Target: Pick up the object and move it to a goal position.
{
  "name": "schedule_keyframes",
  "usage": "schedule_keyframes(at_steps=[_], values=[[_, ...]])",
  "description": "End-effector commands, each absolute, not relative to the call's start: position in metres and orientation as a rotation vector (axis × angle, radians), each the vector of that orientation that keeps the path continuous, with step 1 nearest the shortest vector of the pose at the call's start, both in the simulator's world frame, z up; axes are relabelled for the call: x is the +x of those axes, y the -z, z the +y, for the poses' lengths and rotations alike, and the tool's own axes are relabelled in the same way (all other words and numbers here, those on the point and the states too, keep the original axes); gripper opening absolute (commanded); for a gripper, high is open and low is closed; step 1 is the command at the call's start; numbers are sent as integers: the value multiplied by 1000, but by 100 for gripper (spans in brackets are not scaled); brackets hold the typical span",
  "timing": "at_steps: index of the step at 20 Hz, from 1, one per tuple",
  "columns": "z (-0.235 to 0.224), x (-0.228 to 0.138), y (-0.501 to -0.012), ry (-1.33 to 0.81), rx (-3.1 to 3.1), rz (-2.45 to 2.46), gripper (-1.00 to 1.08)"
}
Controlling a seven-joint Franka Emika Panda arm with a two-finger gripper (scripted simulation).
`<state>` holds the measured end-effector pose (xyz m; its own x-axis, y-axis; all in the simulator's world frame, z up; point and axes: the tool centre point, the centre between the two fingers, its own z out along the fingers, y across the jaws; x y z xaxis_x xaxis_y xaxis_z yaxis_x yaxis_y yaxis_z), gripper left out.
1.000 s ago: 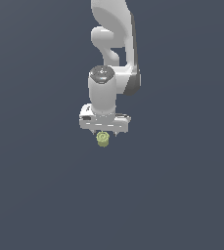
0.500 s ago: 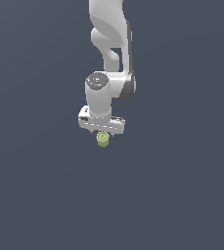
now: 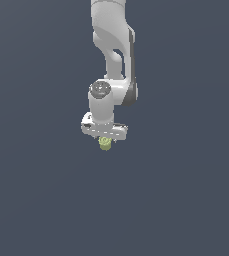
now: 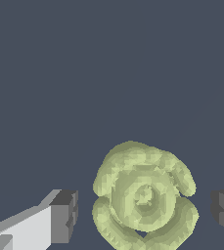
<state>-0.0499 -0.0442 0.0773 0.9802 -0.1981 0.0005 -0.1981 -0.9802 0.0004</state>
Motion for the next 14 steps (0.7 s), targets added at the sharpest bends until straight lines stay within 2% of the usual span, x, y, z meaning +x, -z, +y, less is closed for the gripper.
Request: schedule_keyframes(at_steps=[1,8,9,14], values=[[-44,-51,-65,0,3125,-315,100],[-44,-50,-51,0,3125,-317,100],[-44,-50,-51,0,3125,-317,-100],[-44,-50,-51,0,3125,-317,-100]])
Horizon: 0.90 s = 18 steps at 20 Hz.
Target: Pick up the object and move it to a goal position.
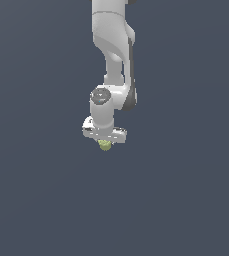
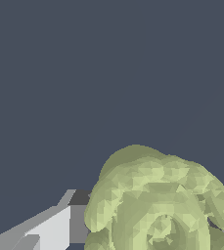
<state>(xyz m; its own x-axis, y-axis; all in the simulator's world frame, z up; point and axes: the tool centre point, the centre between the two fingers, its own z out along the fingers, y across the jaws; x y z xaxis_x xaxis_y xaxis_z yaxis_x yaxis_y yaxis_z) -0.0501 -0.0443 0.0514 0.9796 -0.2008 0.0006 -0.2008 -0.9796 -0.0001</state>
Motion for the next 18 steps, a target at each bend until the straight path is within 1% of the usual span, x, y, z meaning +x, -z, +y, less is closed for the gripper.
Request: schedule_keyframes(at_steps=[1,10,18], values=[[-44,-50,-51,0,3125,-317,-100],[-39,-50,-58,-1,3126,-317,-100],[-6,-47,-100,-1,3125,-317,-100]])
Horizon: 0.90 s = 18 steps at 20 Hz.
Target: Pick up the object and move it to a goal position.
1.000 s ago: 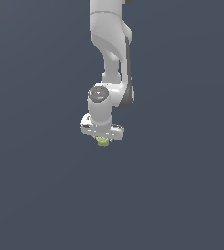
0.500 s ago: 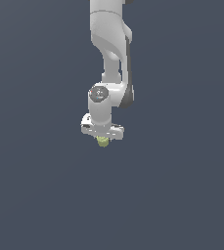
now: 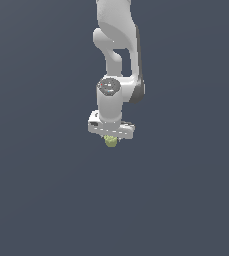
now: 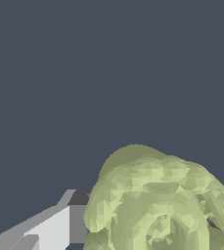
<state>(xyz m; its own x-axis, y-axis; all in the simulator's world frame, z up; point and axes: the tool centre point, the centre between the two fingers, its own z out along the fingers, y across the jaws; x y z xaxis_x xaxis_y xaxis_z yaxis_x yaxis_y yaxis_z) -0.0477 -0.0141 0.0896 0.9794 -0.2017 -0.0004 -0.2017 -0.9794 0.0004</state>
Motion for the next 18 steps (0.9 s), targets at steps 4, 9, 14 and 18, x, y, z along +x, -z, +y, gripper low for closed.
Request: schedule_keyframes(at_steps=[4,9,14,18], values=[[20,-44,-133,-1,3124,-318,-100],[59,-41,-183,-1,3123,-318,-100],[98,-36,-233,-1,3123,-318,-100],[130,-32,-273,-1,3123,-318,-100]])
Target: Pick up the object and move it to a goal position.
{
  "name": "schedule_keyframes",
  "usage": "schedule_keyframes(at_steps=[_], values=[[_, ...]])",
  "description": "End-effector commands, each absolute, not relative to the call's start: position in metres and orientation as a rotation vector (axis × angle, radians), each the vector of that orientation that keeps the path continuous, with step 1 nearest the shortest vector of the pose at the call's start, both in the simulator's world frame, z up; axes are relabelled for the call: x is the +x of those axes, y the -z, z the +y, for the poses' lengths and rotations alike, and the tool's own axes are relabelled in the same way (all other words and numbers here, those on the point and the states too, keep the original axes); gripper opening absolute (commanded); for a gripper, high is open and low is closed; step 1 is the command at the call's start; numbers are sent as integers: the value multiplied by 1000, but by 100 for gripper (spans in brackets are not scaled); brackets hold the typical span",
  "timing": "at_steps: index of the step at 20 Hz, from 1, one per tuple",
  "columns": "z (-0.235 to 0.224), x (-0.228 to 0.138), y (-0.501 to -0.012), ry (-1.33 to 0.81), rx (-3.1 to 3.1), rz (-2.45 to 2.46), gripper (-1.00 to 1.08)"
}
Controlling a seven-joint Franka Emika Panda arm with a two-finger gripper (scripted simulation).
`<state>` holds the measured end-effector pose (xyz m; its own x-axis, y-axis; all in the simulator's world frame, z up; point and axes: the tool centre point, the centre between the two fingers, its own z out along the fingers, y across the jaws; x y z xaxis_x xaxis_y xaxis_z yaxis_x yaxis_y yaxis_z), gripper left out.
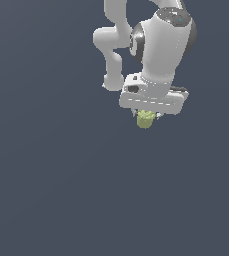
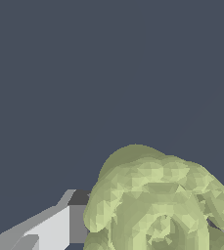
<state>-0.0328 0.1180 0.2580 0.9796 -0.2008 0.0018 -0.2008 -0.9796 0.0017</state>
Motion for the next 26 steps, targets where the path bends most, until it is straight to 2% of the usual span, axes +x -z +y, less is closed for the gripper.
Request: schedule_keyframes(at_steps=[1,12,26], values=[[138,-31,-283,-1,3123,-318,-100],[203,-19,-365,0,3125,-318,-100],[225,-13,-393,0,3126,-317,-100]])
